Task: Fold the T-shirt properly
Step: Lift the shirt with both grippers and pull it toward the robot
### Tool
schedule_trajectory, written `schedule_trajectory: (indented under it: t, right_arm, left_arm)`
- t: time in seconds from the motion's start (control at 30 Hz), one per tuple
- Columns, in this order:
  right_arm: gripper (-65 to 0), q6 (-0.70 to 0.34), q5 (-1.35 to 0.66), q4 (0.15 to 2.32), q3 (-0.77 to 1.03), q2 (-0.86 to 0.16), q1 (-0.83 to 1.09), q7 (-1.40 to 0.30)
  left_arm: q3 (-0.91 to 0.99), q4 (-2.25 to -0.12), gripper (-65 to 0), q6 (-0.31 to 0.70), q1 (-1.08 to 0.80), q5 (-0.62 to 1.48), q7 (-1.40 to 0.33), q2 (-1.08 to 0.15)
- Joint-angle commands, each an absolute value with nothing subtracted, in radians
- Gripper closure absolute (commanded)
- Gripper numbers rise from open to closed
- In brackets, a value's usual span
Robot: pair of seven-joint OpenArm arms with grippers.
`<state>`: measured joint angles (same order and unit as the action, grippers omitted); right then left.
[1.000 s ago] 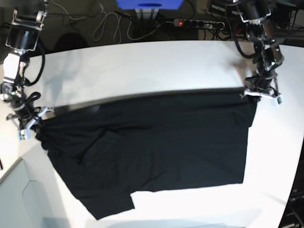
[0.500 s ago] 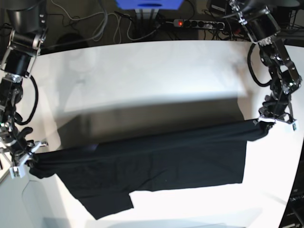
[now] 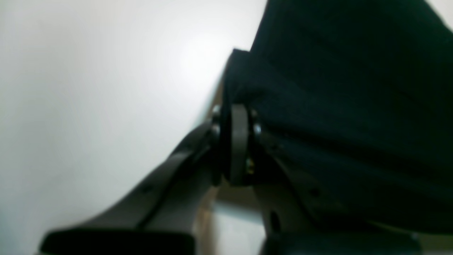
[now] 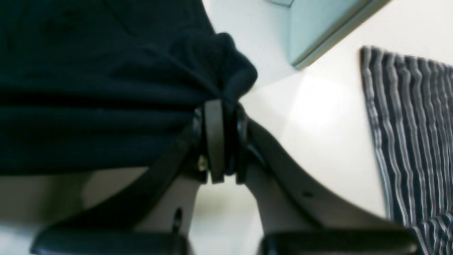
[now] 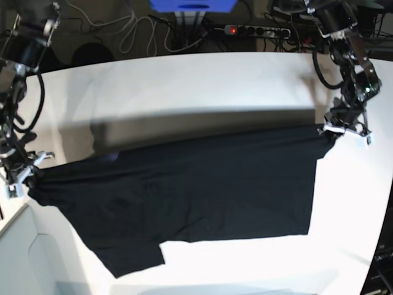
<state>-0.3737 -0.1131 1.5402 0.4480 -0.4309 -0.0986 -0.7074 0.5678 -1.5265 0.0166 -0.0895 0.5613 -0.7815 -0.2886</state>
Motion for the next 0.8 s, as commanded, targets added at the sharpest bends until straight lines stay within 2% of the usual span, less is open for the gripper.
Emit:
schedule_trajectory:
  t: [0.0, 0.33, 0.77]
  right_arm:
    - [-0.2, -0.360, -0.090, 1.570, 0.476, -0.456, -0.071, -0.702]
    - [-0.2, -0.361, -0.090, 1.644, 0.631, -0.394, 0.191, -0.694]
    - [-0.3, -0.361, -0.090, 1.696, 0.622, -0.401, 0.303, -0.693]
  left_arm:
    - [0.581, -1.544, 0.0, 0.001, -0.102, 0.539, -0.753, -0.309]
    - [0.602, -1.589, 0.0, 0.001, -0.286, 0.542, -0.748, -0.269]
    - [0.780, -1.847, 0.0, 0.002, -0.466, 0.541, -0.756, -0.087]
